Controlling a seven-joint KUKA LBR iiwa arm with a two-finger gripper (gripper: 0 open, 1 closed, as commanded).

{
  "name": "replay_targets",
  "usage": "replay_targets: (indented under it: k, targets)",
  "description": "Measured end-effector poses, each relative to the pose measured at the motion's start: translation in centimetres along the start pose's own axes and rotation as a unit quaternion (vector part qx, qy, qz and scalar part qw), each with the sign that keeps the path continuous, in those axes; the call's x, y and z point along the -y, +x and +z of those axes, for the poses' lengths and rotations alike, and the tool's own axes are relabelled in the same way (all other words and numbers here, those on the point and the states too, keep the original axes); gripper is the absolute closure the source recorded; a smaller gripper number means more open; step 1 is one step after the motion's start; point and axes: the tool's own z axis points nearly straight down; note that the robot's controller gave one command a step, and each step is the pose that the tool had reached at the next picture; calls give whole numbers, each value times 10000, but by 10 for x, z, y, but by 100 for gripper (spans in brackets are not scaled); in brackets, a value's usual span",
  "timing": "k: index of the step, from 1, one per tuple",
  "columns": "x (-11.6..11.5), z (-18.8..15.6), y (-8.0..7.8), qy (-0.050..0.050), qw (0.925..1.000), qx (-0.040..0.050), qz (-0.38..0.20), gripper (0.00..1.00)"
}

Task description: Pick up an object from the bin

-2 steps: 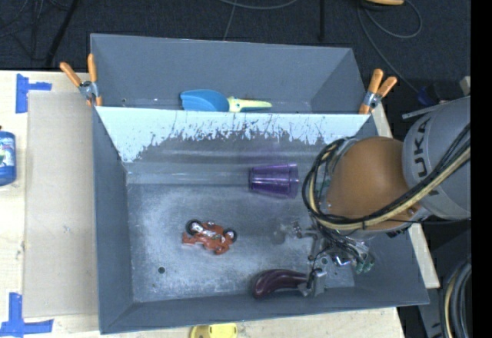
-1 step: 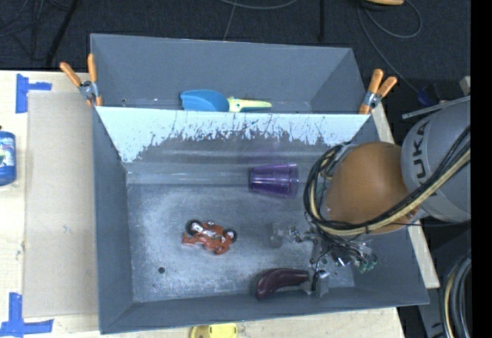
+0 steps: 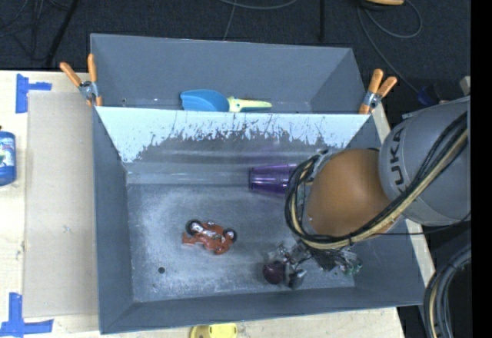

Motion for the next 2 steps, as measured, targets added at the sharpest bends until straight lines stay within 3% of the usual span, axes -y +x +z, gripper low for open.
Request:
replay_targets:
  k: [1, 2]
  targets:
    - [0, 0, 0, 1, 10000, 0, -3, 100]
    - [9, -187, -9, 29, 9997, 49, 231, 100]
